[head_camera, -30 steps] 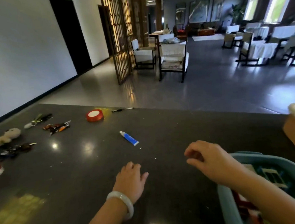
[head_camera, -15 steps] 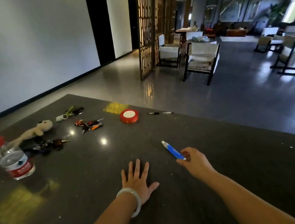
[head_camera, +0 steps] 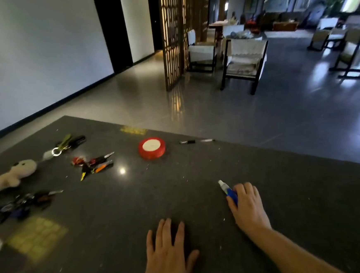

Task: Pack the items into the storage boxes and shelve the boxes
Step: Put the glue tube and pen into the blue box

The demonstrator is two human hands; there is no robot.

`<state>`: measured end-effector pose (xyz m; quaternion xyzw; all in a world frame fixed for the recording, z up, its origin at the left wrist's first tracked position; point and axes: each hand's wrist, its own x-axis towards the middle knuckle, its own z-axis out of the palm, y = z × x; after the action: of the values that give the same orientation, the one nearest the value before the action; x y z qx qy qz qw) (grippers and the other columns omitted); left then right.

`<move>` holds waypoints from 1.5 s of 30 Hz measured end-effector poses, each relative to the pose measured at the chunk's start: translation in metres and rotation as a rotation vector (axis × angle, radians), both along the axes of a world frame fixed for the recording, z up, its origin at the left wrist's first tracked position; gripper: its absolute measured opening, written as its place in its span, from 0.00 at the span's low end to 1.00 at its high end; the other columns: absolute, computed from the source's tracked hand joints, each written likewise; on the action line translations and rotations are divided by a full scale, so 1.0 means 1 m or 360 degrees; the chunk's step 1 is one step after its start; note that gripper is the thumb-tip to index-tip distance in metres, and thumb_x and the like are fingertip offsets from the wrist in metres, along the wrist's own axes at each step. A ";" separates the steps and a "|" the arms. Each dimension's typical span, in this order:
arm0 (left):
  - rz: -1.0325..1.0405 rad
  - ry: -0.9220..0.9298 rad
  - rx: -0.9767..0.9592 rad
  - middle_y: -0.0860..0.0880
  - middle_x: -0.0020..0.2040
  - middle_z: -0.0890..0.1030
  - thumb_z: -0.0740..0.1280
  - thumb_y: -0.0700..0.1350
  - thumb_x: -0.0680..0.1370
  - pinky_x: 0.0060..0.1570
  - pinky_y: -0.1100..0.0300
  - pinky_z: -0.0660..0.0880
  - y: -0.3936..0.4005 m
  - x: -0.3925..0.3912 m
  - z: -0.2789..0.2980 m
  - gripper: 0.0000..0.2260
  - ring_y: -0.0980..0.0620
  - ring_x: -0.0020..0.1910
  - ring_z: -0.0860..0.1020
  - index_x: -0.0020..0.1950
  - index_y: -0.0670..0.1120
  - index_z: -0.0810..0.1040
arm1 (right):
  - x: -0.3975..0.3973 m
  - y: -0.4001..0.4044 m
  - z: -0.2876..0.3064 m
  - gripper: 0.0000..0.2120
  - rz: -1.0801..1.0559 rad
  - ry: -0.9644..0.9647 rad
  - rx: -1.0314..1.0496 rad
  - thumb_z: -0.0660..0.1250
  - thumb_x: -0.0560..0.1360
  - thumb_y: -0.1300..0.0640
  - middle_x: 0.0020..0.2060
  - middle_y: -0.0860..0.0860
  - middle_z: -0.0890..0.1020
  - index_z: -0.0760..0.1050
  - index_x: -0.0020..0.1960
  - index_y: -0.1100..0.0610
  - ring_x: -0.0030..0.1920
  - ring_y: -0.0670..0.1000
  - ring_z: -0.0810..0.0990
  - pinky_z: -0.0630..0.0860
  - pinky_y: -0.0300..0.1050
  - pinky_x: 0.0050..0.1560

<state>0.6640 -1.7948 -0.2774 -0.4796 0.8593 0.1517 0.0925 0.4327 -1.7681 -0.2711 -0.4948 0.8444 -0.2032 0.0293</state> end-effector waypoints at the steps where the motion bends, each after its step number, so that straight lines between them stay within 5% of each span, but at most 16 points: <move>1: -0.0007 0.0072 -0.0046 0.51 0.79 0.42 0.51 0.67 0.77 0.73 0.46 0.36 -0.009 -0.008 0.003 0.33 0.49 0.77 0.39 0.78 0.57 0.45 | -0.001 0.002 -0.001 0.14 -0.0077 -0.0007 -0.0027 0.63 0.77 0.48 0.53 0.45 0.69 0.69 0.61 0.50 0.51 0.42 0.67 0.71 0.40 0.58; 8: -0.0132 0.0534 -0.0413 0.48 0.78 0.51 0.55 0.57 0.81 0.75 0.49 0.47 -0.120 -0.116 0.019 0.27 0.49 0.77 0.46 0.77 0.49 0.55 | -0.006 -0.003 -0.006 0.15 -0.0115 0.0024 0.0061 0.61 0.77 0.43 0.50 0.42 0.64 0.66 0.61 0.45 0.50 0.41 0.66 0.67 0.37 0.58; 17: -0.0086 0.0162 -0.0365 0.48 0.79 0.43 0.55 0.52 0.82 0.74 0.42 0.46 -0.241 -0.200 0.011 0.30 0.46 0.78 0.43 0.79 0.47 0.42 | -0.013 -0.010 -0.009 0.16 -0.0122 0.0011 0.0192 0.61 0.76 0.41 0.51 0.41 0.62 0.63 0.61 0.43 0.50 0.40 0.64 0.65 0.33 0.56; 21: -0.0050 0.0124 -0.0223 0.48 0.79 0.50 0.54 0.50 0.83 0.74 0.42 0.47 -0.255 -0.204 0.007 0.28 0.46 0.78 0.47 0.79 0.46 0.45 | -0.014 -0.011 -0.010 0.17 -0.0118 -0.0009 0.0182 0.61 0.76 0.40 0.53 0.41 0.63 0.63 0.62 0.43 0.50 0.40 0.64 0.65 0.34 0.57; 26: -0.0131 0.0342 -0.0449 0.47 0.69 0.68 0.60 0.48 0.81 0.68 0.43 0.63 -0.244 -0.186 0.004 0.19 0.45 0.69 0.65 0.72 0.47 0.68 | -0.011 -0.009 -0.010 0.15 -0.0147 -0.0021 0.0134 0.61 0.76 0.41 0.50 0.42 0.62 0.63 0.60 0.43 0.50 0.40 0.65 0.66 0.34 0.57; 30: -0.0035 0.0841 -0.0371 0.53 0.56 0.70 0.65 0.46 0.79 0.61 0.56 0.68 -0.219 -0.157 -0.007 0.13 0.54 0.57 0.68 0.64 0.50 0.77 | -0.010 -0.007 -0.008 0.14 -0.0154 -0.0044 0.0099 0.61 0.77 0.42 0.51 0.42 0.64 0.63 0.60 0.44 0.51 0.41 0.66 0.67 0.36 0.59; 34: 0.0094 0.1071 -0.0078 0.56 0.51 0.69 0.68 0.45 0.77 0.60 0.60 0.67 -0.183 -0.127 -0.007 0.10 0.58 0.54 0.67 0.58 0.54 0.80 | -0.009 -0.004 -0.008 0.15 -0.0160 -0.0060 0.0056 0.61 0.77 0.43 0.52 0.43 0.65 0.64 0.60 0.45 0.52 0.41 0.66 0.68 0.38 0.60; 45: 0.0012 0.0995 0.0233 0.61 0.52 0.70 0.67 0.49 0.78 0.62 0.64 0.67 -0.026 -0.031 0.011 0.06 0.63 0.55 0.69 0.53 0.59 0.75 | -0.012 0.003 -0.013 0.14 -0.0150 -0.0199 -0.0123 0.66 0.75 0.48 0.50 0.44 0.67 0.69 0.58 0.49 0.50 0.42 0.68 0.70 0.41 0.58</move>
<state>0.6335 -1.8208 -0.2665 -0.4051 0.8311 0.3534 -0.1423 0.4205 -1.7646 -0.2841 -0.4417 0.8548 -0.2673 0.0532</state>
